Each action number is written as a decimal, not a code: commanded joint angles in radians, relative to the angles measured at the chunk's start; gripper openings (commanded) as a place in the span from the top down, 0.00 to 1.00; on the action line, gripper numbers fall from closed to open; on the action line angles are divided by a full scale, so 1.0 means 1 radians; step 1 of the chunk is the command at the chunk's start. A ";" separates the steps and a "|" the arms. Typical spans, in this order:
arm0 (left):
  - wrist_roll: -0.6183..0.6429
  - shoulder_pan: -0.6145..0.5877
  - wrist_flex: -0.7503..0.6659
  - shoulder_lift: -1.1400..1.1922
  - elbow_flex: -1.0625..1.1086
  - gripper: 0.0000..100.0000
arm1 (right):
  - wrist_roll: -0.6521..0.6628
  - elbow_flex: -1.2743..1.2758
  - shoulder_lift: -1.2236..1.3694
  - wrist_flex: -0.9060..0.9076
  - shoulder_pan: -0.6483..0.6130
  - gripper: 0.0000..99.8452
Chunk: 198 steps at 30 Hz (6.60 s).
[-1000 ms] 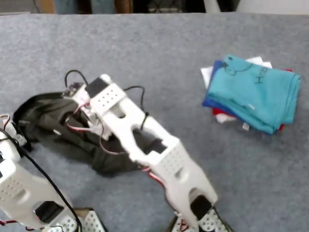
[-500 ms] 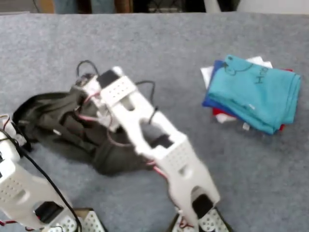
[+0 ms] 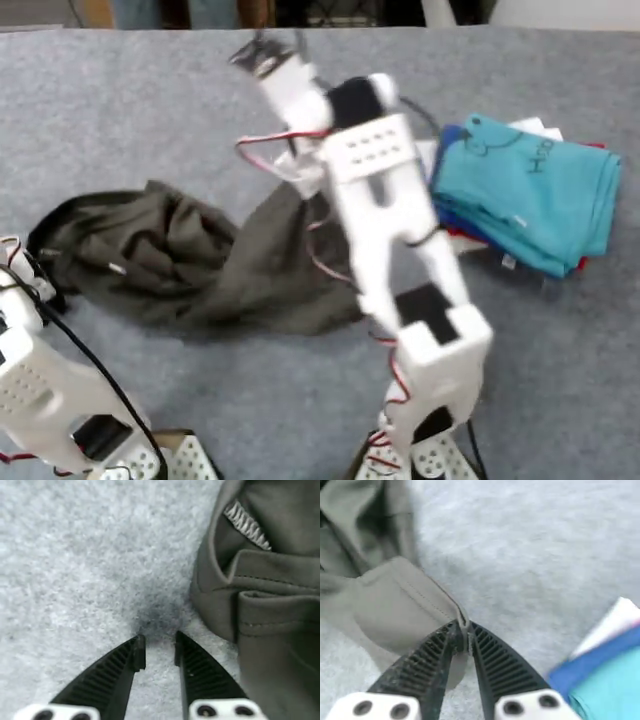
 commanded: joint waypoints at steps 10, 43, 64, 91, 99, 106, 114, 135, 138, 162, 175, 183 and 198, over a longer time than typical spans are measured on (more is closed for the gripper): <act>0.087 0.067 0.416 -0.055 -0.601 0.74 | -0.141 -0.366 -0.157 -0.155 0.270 0.99; 0.255 0.403 0.417 0.419 -0.573 0.97 | -0.143 0.369 -0.157 -0.055 0.278 0.99; -0.512 0.162 0.416 -0.664 0.213 0.81 | 0.497 0.441 -0.361 0.008 0.425 0.99; 0.697 0.622 0.411 0.032 -0.760 0.73 | 0.568 0.552 -0.441 -0.040 0.359 0.99; 0.784 0.648 0.413 0.304 -0.906 0.82 | 0.566 0.552 -0.440 -0.041 0.359 0.99; 0.786 0.647 0.410 0.387 -0.909 0.82 | 0.568 0.553 -0.440 -0.041 0.359 0.99; 0.787 0.662 0.411 0.445 -0.964 0.82 | 0.566 0.553 -0.440 -0.041 0.358 0.99; 0.853 0.690 0.397 0.489 -0.974 0.82 | 0.566 0.553 -0.440 -0.041 0.358 0.99; 0.852 0.687 0.404 0.535 -0.969 0.82 | 0.566 0.553 -0.440 -0.041 0.358 0.99; 0.789 0.556 0.404 0.575 -1.093 0.96 | 0.566 0.553 -0.440 -0.041 0.358 0.99; 0.684 0.481 0.413 0.572 -1.325 0.97 | 0.565 0.561 -0.440 -0.055 0.365 0.99; 0.516 0.432 0.414 0.503 -1.653 0.97 | 0.565 0.562 -0.440 -0.055 0.365 0.99; 0.381 0.433 0.413 0.379 -1.448 0.97 | 0.566 0.584 -0.440 -0.104 0.384 0.99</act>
